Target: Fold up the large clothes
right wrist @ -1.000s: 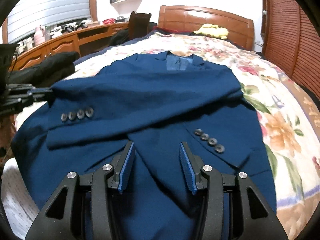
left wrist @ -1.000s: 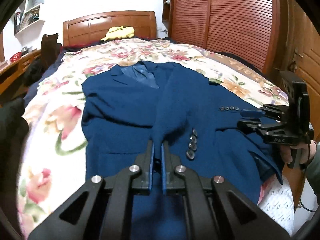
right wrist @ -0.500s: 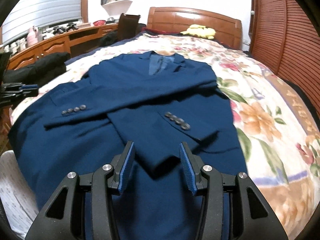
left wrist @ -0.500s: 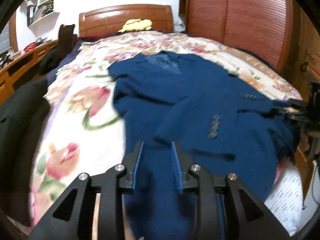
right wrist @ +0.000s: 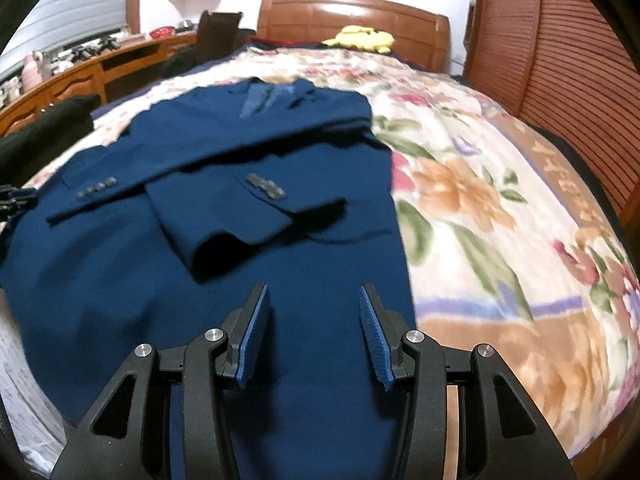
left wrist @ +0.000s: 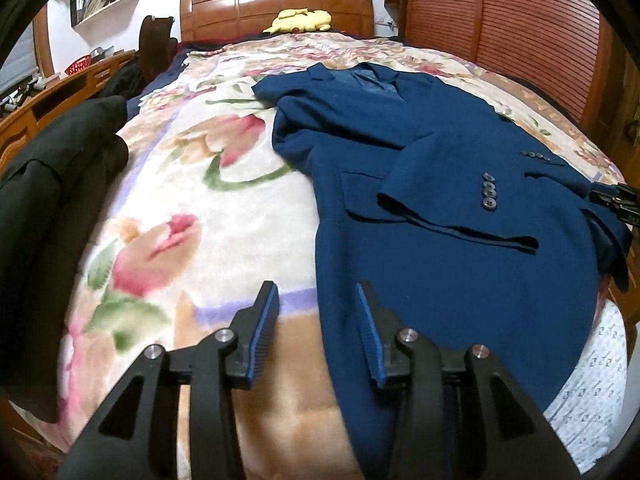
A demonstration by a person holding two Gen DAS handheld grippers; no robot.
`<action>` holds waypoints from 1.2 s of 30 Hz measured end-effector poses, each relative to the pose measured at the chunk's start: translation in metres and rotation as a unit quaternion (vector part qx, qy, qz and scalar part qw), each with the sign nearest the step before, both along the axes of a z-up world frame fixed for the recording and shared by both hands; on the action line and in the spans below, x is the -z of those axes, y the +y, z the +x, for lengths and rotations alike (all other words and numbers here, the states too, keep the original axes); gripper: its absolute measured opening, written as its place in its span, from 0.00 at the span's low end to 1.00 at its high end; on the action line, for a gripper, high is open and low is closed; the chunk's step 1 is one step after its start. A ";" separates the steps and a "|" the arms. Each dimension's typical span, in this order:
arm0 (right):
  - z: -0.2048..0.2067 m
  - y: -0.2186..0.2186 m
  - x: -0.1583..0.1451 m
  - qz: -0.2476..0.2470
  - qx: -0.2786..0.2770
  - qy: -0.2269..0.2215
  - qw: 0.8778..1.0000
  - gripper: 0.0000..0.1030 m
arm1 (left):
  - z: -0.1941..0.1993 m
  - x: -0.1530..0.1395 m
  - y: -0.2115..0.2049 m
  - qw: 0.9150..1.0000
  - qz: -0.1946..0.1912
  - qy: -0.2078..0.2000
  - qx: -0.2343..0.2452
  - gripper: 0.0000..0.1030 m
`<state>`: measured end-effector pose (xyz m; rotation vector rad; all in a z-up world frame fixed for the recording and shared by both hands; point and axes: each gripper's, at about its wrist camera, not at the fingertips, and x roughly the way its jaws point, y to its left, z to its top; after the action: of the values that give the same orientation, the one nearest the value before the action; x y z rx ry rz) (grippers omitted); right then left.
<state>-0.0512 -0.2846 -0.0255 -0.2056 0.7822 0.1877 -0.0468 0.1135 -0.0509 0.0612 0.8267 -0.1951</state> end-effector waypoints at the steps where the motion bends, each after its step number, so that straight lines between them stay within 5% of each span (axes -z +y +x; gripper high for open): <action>1: 0.000 -0.004 0.002 0.001 0.002 0.004 1.000 0.45 | 0.001 0.001 -0.001 1.000 0.003 -0.001 0.000 0.41; 14: -0.008 -0.037 0.006 0.023 0.029 0.020 0.999 0.58 | 0.011 0.009 0.000 1.000 0.006 -0.012 -0.016 0.53; 32: -0.024 -0.037 0.007 0.043 0.001 0.053 0.998 0.59 | -0.045 -0.002 -0.005 0.999 -0.035 -0.006 0.024 0.51; 36: -0.027 -0.033 0.009 0.048 -0.013 0.051 0.997 0.49 | -0.048 0.000 -0.004 0.999 -0.043 -0.008 0.020 0.43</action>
<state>-0.0787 -0.3177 -0.0346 -0.1165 0.8706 0.2616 -0.0950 0.1097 -0.0504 -0.0013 0.8009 -0.2677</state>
